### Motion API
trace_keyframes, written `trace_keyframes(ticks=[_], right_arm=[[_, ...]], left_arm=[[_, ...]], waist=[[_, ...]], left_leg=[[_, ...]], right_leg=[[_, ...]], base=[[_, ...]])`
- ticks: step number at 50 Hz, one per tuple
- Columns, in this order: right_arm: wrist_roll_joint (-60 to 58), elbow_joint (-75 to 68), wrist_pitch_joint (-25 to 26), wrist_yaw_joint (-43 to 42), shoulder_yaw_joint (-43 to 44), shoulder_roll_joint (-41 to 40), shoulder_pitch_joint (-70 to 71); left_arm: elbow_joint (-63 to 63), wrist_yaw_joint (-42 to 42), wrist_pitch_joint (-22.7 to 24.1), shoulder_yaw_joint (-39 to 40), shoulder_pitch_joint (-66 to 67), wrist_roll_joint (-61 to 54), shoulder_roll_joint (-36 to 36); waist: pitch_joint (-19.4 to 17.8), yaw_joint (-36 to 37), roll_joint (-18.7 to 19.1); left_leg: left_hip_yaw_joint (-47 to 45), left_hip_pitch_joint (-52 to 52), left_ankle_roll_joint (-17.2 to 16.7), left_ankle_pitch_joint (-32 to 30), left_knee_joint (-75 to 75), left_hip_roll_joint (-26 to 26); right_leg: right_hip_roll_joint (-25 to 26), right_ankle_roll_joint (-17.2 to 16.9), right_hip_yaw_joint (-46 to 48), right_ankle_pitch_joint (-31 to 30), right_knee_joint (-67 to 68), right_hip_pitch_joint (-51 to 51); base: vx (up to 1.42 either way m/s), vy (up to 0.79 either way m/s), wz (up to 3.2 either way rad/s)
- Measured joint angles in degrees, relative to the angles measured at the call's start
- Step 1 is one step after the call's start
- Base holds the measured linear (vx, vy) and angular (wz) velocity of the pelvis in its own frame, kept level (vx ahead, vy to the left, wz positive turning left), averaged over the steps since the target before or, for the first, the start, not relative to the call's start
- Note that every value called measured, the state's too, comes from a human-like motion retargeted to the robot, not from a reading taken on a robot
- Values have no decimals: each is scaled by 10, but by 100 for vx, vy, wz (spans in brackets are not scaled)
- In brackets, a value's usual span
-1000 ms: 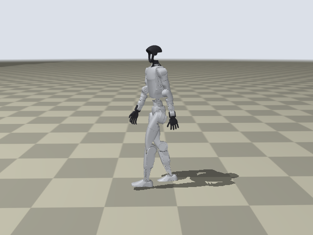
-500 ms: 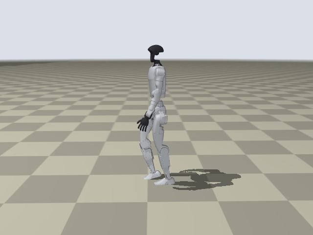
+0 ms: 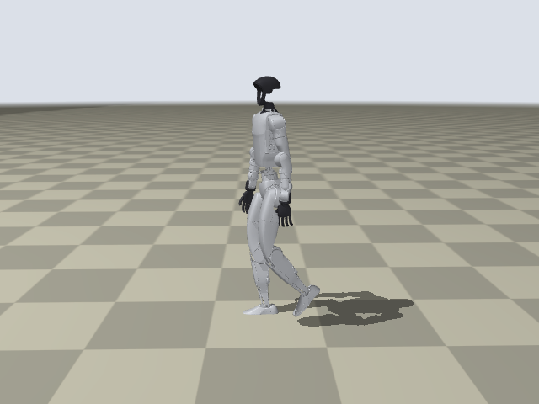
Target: Walk run
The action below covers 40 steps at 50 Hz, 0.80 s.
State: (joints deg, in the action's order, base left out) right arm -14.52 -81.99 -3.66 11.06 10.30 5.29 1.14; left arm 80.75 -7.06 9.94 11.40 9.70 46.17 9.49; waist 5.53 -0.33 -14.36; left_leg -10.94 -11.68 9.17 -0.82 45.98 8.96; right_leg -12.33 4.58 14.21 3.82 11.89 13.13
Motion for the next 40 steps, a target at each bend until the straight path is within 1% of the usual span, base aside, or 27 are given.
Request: trace_keyframes(ticks=[4,7,9,10,12,15,18,20,22,23,25,27,28,30,31,33,34,35,37,40], right_arm=[[29,16,-5,8,-14,0,43],[35,33,-9,10,-20,0,71],[32,42,-11,8,-23,0,84],[32,45,-12,6,-26,-1,89],[36,49,-18,0,-29,-1,93],[44,50,-27,-10,-29,-4,92],[44,38,-28,-9,-19,-7,83],[40,27,-25,-6,-16,-6,68],[21,16,-21,-3,-8,-7,44],[10,11,-21,-6,-5,-10,32],[-4,4,-22,-15,1,-12,9],[-4,-4,-23,-19,0,-7,-8],[-5,-6,-22,-20,-2,-4,-17],[-19,-5,-22,-24,0,-2,-32],[-26,-6,-23,-27,4,-2,-36],[-33,-8,-24,-34,10,-3,-44],[-33,-9,-25,-35,14,-3,-49],[-31,-9,-24,-35,17,-3,-55],[-24,-11,-22,-30,23,-1,-67],[-18,-12,-18,-29,34,-1,-83]], left_arm=[[26,8,-19,14,47,12,-3],[41,7,-32,29,71,7,-6],[48,6,-38,37,79,2,-9],[52,6,-41,40,81,-1,-10],[55,3,-45,41,78,-2,-12],[48,-2,-45,36,63,0,-13],[33,-5,-39,24,40,-2,-14],[22,-7,-33,19,28,-4,-18],[16,-10,-29,15,17,-9,-20],[14,-9,-30,15,9,-12,-22],[10,-3,-30,15,-13,-18,-29],[3,-8,-27,5,-40,-32,-32],[0,-18,-24,0,-53,-41,-30],[-10,-36,-16,-9,-81,-51,-20],[-15,-41,-12,-10,-97,-48,-12],[-28,-43,-4,-14,-127,-40,4],[-32,-41,1,-18,-141,-38,11],[-36,-37,6,-23,-154,-37,17],[-32,-33,17,-30,-182,-41,27],[-22,-32,30,-39,-215,-51,40]], waist=[[-11,17,17],[-23,23,45],[-31,26,63],[-35,29,70],[-40,39,74],[-43,54,74],[-42,64,78],[-37,80,82],[-20,89,89],[-10,89,91],[-7,88,111],[-11,81,134],[-9,80,144],[-3,75,159],[-3,69,158],[-6,51,154],[-7,42,151],[-8,34,149],[-3,18,140],[-4,-12,124]], left_leg=[[-8,-45,-32,14,-115,-12],[17,-68,-59,17,-228,-20],[30,-79,-84,18,-300,-24],[39,-86,-100,16,-332,-25],[71,-100,-112,10,-379,-17],[107,-115,-101,5,-407,-6],[116,-116,-89,6,-372,-7],[92,-110,-79,-5,-349,-12],[83,-112,-65,1,-315,-23],[79,-116,-58,14,-296,-29],[84,-93,-50,41,-288,-49],[95,-54,-48,54,-304,-66],[94,-41,-49,61,-310,-78],[88,-19,-51,72,-322,-96],[85,-9,-47,75,-332,-94],[81,14,-39,78,-352,-86],[82,26,-34,80,-361,-80],[85,36,-30,82,-370,-74],[92,54,-22,89,-383,-57],[109,89,-8,104,-398,-28]], right_leg=[[38,8,25,14,-35,-56],[85,16,31,28,-63,-103],[114,19,33,37,-82,-139],[126,19,31,42,-90,-157],[135,17,26,49,-100,-186],[137,11,22,54,-105,-220],[134,-5,29,49,-92,-248],[132,-16,8,35,-72,-264],[127,-27,0,-12,-39,-267],[119,-32,6,-50,-14,-261],[107,-23,41,-135,57,-247],[122,-20,20,-186,159,-209],[118,-4,32,-192,218,-182],[119,4,25,-167,319,-116],[114,-1,22,-153,357,-78],[109,-9,15,-129,405,-9],[107,-14,13,-117,407,19],[106,-20,13,-105,401,44],[85,-22,27,-78,352,85],[69,-34,39,-57,218,122]], base=[[53,-12,4],[59,-12,13],[84,-11,-1],[71,-8,-16],[61,-3,-22],[65,0,-22],[73,5,-17],[105,13,-64],[85,9,-72],[85,10,-58],[91,14,-38],[72,12,-20],[66,9,-45],[66,6,-54],[58,1,-28],[51,-2,13],[46,-2,37],[54,-1,39],[63,0,41],[56,-4,56]])
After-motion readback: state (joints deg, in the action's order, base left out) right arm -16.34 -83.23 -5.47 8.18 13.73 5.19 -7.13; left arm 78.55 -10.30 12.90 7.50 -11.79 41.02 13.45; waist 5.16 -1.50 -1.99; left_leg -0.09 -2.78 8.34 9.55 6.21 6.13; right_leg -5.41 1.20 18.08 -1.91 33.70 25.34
